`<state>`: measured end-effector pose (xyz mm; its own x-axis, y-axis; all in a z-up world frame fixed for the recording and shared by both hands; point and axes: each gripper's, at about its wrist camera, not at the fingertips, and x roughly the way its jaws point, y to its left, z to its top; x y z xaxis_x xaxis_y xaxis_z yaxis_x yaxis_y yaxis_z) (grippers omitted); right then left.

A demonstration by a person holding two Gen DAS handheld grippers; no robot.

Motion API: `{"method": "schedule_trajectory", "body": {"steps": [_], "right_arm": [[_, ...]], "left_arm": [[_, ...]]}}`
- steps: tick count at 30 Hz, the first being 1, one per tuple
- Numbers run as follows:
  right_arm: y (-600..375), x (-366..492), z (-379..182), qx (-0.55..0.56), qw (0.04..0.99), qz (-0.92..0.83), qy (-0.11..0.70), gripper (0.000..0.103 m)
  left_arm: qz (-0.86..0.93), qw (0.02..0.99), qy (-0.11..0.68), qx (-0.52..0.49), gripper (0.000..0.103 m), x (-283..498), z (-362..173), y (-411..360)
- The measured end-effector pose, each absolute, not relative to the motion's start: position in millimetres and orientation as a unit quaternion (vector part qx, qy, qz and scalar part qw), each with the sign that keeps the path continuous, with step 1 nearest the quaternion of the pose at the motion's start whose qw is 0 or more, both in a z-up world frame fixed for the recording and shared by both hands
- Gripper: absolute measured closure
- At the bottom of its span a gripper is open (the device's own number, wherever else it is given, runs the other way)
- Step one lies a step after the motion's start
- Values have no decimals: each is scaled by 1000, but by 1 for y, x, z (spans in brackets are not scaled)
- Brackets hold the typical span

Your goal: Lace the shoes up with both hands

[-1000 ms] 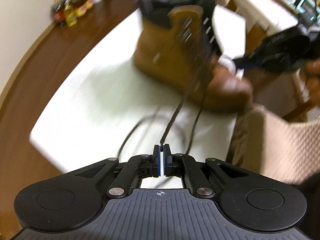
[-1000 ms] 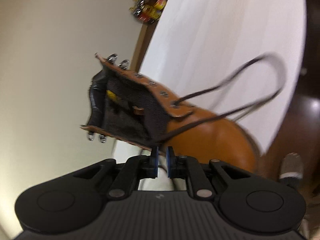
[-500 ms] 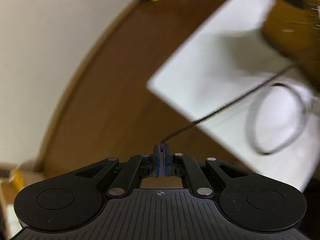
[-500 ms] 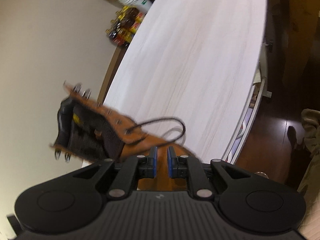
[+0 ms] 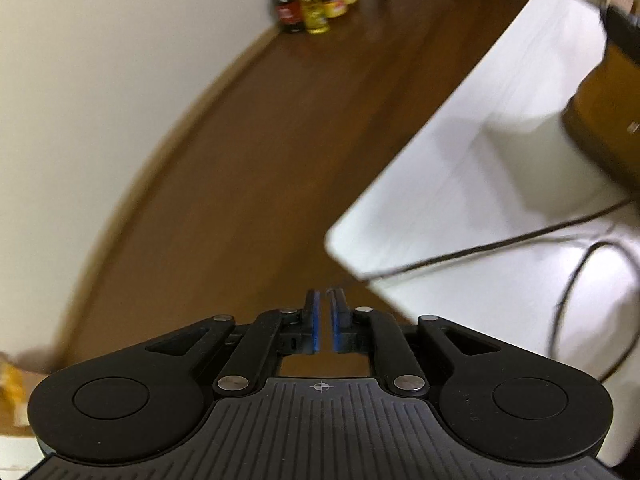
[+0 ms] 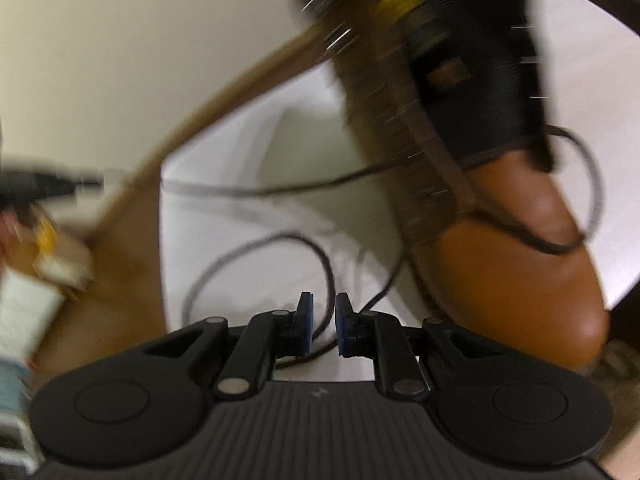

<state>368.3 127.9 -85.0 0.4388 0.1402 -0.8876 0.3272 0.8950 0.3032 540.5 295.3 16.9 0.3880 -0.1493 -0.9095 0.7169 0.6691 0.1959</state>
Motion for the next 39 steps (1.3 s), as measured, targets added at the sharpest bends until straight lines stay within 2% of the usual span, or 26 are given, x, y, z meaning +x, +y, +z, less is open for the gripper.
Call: {"method": "schedule_trajectory", "body": {"steps": [2, 9, 10, 11, 14, 19, 21, 29, 39], "right_arm": [[138, 378, -92, 197, 816, -66, 540, 87], [154, 388, -103, 140, 809, -97, 563, 87], [154, 388, -104, 136, 808, -94, 565, 88], [154, 388, -104, 131, 806, -87, 570, 98], [156, 389, -97, 120, 807, -53, 576, 101], [166, 372, -47, -4, 838, 80, 540, 101], [166, 361, -24, -72, 838, 130, 525, 101], [155, 334, 30, -219, 815, 214, 493, 100], [154, 315, 43, -239, 812, 223, 483, 100]], "left_arm": [[-287, 775, 478, 297, 89, 539, 16, 299], [-328, 764, 480, 280, 90, 517, 13, 321], [-338, 763, 477, 277, 90, 515, 14, 319], [-360, 756, 472, 275, 89, 511, 17, 315], [-429, 729, 454, 279, 89, 497, 23, 300], [-594, 636, 371, 323, 89, 452, 38, 254], [-662, 593, 304, 343, 89, 426, 50, 231], [-773, 485, 153, 378, 88, 381, 74, 197], [-791, 452, 125, 393, 87, 374, 76, 183]]}}
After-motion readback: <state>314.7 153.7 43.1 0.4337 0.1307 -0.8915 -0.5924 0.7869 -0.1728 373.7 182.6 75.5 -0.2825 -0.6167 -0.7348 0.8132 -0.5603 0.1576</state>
